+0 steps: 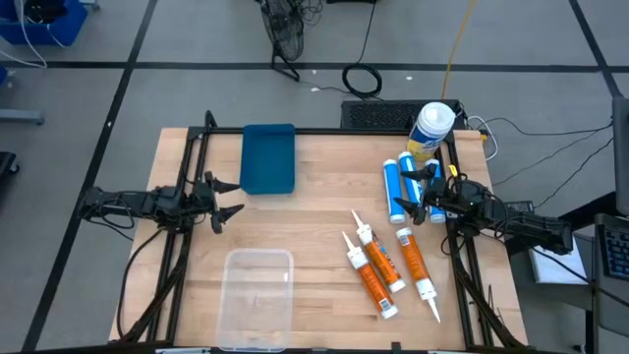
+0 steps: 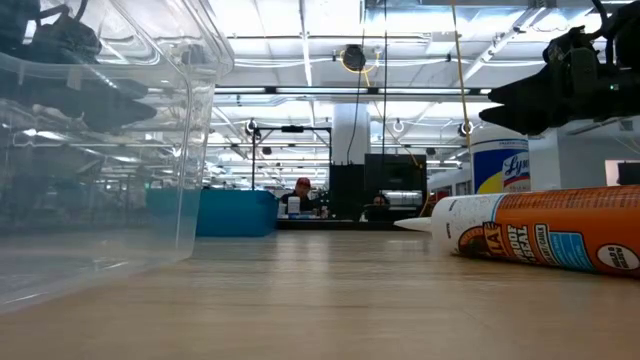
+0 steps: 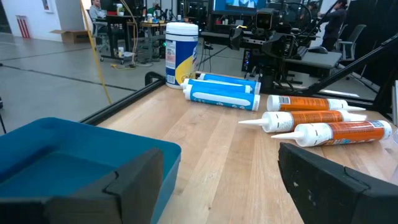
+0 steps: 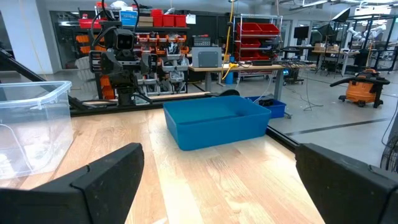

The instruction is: Pick & place silicon tubes, Sealant and Lysol wipes

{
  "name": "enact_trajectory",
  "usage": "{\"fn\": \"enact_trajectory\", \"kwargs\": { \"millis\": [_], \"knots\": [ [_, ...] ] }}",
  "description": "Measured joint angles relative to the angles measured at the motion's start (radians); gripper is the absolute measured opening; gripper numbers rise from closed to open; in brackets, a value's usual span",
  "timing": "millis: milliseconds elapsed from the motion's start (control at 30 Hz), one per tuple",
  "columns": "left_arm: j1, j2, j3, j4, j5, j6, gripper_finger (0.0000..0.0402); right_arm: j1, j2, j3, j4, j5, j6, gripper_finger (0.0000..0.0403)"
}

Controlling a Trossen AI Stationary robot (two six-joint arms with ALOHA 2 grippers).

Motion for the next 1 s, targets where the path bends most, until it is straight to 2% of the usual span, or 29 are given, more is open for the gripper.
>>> {"fn": "enact_trajectory", "kwargs": {
  "millis": [533,600,800,933,1000],
  "knots": [
    [0.0,0.0,0.0,0.0,0.0,0.0,0.031,0.0,0.0,0.0,0.009,0.0,0.014,0.0393],
    [0.0,0.0,0.0,0.0,0.0,0.0,0.031,0.0,0.0,0.0,0.019,0.001,0.076,0.0393],
    [0.0,0.0,0.0,0.0,0.0,0.0,0.031,0.0,0.0,0.0,0.048,0.002,0.408,0.0393],
    [0.0,0.0,0.0,0.0,0.0,0.0,0.031,0.0,0.0,0.0,0.066,0.01,0.452,0.0393],
    [0.0,0.0,0.0,0.0,0.0,0.0,0.031,0.0,0.0,0.0,0.073,0.054,0.468,0.0393]
  ]
}}
